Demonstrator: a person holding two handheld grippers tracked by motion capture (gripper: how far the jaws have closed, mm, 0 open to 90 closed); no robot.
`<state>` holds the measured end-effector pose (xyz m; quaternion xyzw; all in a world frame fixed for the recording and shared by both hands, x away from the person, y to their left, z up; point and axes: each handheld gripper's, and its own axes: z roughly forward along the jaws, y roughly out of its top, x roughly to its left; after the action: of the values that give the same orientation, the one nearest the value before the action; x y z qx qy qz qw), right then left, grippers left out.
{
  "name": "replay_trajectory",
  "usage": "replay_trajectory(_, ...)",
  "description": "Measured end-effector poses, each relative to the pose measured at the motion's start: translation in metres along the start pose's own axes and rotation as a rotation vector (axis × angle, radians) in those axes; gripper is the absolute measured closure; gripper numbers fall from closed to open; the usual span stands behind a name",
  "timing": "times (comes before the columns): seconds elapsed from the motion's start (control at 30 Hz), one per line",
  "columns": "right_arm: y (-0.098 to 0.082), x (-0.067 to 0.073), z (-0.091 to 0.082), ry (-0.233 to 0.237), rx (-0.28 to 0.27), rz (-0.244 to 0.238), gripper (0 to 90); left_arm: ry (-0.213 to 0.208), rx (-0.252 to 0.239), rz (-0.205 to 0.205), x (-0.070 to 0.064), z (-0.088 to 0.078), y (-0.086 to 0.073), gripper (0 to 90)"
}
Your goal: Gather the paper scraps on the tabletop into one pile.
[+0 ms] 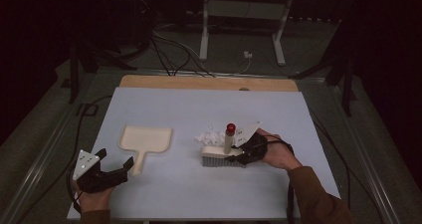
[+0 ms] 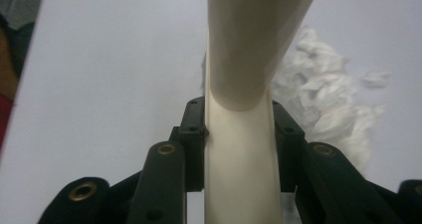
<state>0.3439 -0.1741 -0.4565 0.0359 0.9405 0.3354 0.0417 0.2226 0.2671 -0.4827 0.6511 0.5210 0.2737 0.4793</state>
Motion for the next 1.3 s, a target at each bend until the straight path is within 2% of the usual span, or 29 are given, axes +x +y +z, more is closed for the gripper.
replay_trajectory(0.13,0.003,-0.005,0.002,-0.027,0.007,-0.026,67.6,0.000,-0.001,-0.001,0.000,0.000,0.000,0.3)
replay_trajectory(0.3,0.005,-0.012,0.005,-0.054,0.006,-0.028,67.6,0.001,-0.002,-0.002,0.001,0.000,0.000,0.4)
replay_trajectory(0.43,0.004,-0.018,0.007,-0.067,-0.009,-0.023,67.7,0.000,-0.001,-0.001,0.001,0.000,0.000,0.4)
replay_trajectory(0.63,0.001,-0.023,0.006,-0.094,-0.018,0.011,67.6,-0.001,-0.002,-0.003,0.001,0.000,0.000,0.3)
replay_trajectory(0.8,0.001,-0.020,0.003,-0.070,-0.032,0.019,67.6,-0.002,-0.002,-0.005,0.001,-0.001,0.000,0.3)
replay_trajectory(0.97,0.005,-0.011,-0.009,-0.034,-0.097,0.023,67.6,-0.004,0.000,-0.001,0.000,0.000,0.000,0.3)
replay_trajectory(1.07,0.006,-0.011,-0.017,-0.031,-0.161,0.055,67.6,-0.005,0.001,-0.001,0.000,0.000,0.000,0.4)
replay_trajectory(1.2,0.007,-0.012,-0.033,-0.059,-0.280,0.122,67.6,-0.003,0.000,-0.003,0.000,0.000,0.000,0.4)
replay_trajectory(1.3,0.007,-0.013,-0.043,-0.101,-0.342,0.176,67.6,-0.004,0.000,-0.001,0.000,0.000,0.000,0.3)
